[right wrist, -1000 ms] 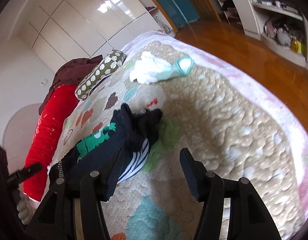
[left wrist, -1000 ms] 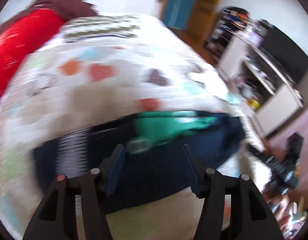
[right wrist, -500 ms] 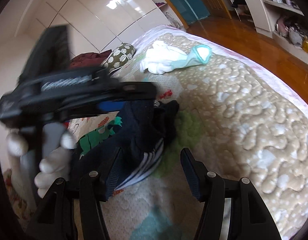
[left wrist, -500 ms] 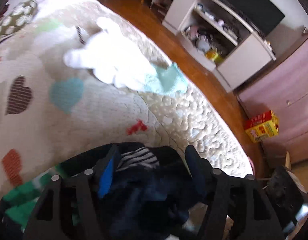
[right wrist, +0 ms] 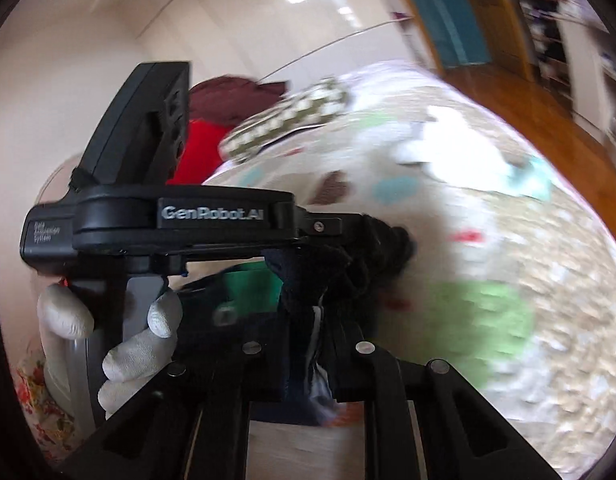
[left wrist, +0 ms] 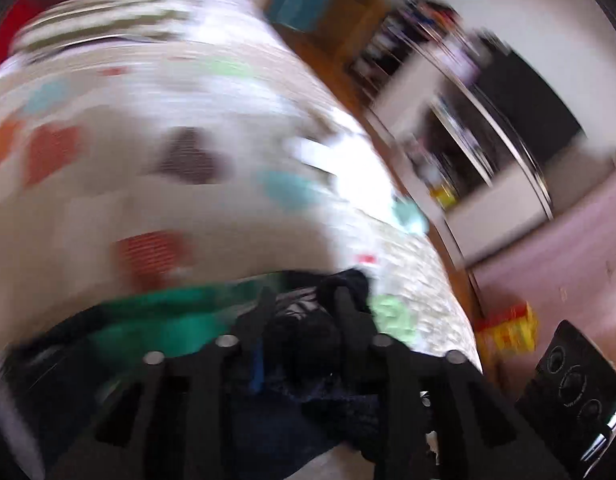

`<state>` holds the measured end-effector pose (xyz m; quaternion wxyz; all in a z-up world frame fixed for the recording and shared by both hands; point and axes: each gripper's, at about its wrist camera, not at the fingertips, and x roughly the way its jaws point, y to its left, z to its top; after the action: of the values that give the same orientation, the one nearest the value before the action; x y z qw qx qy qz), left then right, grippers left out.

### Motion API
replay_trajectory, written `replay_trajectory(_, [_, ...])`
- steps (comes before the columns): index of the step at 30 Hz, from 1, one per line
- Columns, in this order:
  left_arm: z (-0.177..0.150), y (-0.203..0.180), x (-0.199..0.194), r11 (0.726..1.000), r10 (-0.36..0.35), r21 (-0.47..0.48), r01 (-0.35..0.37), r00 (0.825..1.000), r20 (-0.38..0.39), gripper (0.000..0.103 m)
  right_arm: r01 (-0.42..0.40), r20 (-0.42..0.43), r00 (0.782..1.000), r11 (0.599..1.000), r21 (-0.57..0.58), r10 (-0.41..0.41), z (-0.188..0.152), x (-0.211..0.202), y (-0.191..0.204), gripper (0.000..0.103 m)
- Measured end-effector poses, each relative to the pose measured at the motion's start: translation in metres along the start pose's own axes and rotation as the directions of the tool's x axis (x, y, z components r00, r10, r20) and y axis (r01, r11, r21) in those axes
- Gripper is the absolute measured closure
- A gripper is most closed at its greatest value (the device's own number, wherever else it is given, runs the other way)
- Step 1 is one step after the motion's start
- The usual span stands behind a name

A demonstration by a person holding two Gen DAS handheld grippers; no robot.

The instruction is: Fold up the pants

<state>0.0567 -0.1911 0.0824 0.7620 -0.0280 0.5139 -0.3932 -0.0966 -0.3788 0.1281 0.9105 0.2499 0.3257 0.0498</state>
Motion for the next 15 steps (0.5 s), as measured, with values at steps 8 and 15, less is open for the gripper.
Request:
replay_trajectory(8, [-0.099,0.090,-0.130,0.963,0.212,-0.208,-0.172,0.959,0.186,0.044,-0.151,-0.194,0.973,0.982,-0.113,0.128,-0.024,0.035,0.061,0.055])
replay_trajectory(15, [-0.163,0.138,-0.174,0.912,0.284,-0.365,-0.190,0.932,0.224,0.044,0.058,-0.118,0.991,0.998,-0.038,-0.062,0.008,0.017,0.034,0.082])
